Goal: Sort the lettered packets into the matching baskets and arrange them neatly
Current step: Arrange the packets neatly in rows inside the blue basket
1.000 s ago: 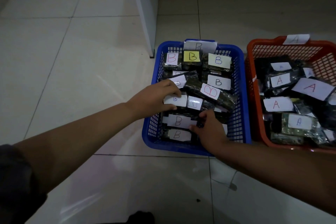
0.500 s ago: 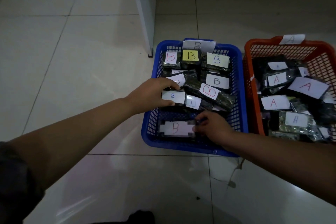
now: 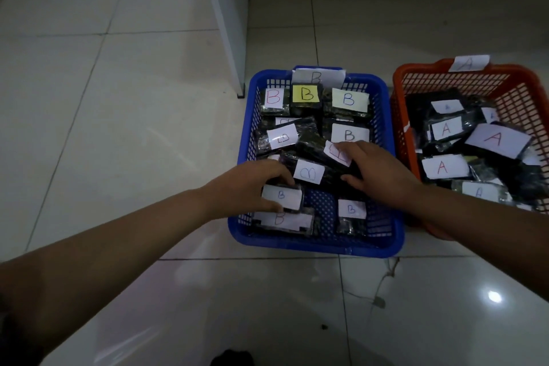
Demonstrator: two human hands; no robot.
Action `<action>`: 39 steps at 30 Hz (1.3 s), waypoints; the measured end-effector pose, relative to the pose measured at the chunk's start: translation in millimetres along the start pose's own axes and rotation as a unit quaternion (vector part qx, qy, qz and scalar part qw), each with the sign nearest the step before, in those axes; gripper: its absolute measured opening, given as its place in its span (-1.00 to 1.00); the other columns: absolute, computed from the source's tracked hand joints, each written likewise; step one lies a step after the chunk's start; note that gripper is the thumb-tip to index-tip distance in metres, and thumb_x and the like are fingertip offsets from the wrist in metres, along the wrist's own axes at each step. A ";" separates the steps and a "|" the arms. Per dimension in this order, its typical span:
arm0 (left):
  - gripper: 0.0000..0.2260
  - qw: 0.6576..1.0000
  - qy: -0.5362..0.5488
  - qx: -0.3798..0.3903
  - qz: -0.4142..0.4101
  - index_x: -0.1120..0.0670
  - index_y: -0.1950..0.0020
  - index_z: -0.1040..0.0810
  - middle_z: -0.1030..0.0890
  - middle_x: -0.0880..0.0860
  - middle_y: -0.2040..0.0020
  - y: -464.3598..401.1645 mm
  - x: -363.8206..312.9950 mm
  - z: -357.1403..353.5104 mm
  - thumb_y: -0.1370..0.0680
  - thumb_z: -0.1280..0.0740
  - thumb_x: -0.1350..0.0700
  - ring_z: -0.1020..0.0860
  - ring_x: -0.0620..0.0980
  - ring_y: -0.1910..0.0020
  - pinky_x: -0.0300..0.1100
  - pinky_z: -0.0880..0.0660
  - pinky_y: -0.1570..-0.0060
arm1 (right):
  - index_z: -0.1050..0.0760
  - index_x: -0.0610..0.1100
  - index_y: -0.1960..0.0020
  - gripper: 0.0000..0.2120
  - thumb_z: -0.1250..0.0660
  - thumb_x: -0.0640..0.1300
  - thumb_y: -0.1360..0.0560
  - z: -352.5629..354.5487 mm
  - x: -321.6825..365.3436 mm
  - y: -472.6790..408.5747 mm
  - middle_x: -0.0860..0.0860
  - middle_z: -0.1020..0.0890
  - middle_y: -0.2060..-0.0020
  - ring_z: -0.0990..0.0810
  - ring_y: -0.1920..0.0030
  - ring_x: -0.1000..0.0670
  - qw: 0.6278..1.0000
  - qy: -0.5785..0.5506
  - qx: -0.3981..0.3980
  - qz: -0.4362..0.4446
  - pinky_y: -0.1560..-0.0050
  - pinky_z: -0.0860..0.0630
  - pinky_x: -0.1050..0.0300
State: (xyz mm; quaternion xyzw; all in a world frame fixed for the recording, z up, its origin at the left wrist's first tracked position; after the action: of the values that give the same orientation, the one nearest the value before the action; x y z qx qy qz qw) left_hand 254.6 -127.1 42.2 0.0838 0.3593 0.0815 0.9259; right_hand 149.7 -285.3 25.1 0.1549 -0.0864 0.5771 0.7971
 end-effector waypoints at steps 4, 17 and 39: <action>-0.61 0.999 -0.006 -0.027 0.020 -0.05 -0.21 -0.47 -0.51 -0.12 -0.13 0.3 6.6 -1.0 -0.42 -0.47 0.05 -0.44 -0.23 -0.09 -0.30 -0.43 -0.10 | -0.24 -0.14 -0.37 -0.37 -0.44 -0.20 -0.39 8.0 -7.6 1.7 -0.13 -0.40 -0.28 -0.45 -0.22 -0.12 0.989 -0.124 -0.050 -0.058 -0.17 -0.44 0.01; -0.56 0.995 -0.081 0.009 0.059 0.01 -0.28 -0.47 -0.54 -0.03 -0.20 -4.3 16.1 0.1 -0.43 -0.46 0.05 -0.49 -0.10 -0.14 -0.22 -0.44 -0.13 | -0.39 -0.14 -0.14 -0.54 -0.48 -0.02 -0.35 -39.4 25.5 -1.3 -0.08 -0.56 -0.03 -0.53 -0.01 -0.09 0.971 -0.189 -0.025 -0.142 0.15 -0.44 0.07; -0.57 0.985 -0.158 0.048 0.051 0.02 -0.28 -0.49 -0.59 0.02 -0.11 -20.3 10.8 -9.5 -0.44 -0.44 -0.01 -0.51 -0.04 -0.06 -0.15 -0.48 -0.05 | -0.47 -0.11 -0.13 -0.53 -0.55 -0.21 -0.27 36.7 -31.2 14.8 0.03 -0.60 0.07 -0.58 0.10 0.09 0.894 -0.387 0.001 -0.227 0.19 -0.47 0.28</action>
State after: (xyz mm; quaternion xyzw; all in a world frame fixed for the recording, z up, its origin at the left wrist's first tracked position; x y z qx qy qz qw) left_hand 257.9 -143.7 23.9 0.1581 0.2074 0.0975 0.9604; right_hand 127.2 -321.7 51.8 0.3821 -0.3497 0.2750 0.8100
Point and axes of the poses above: each hand's wrist, its own y-axis away from the middle knuckle, its own z-axis out of the back of the hand, x = y × z, the point moved 8 cm from there along -y, towards the middle knuckle
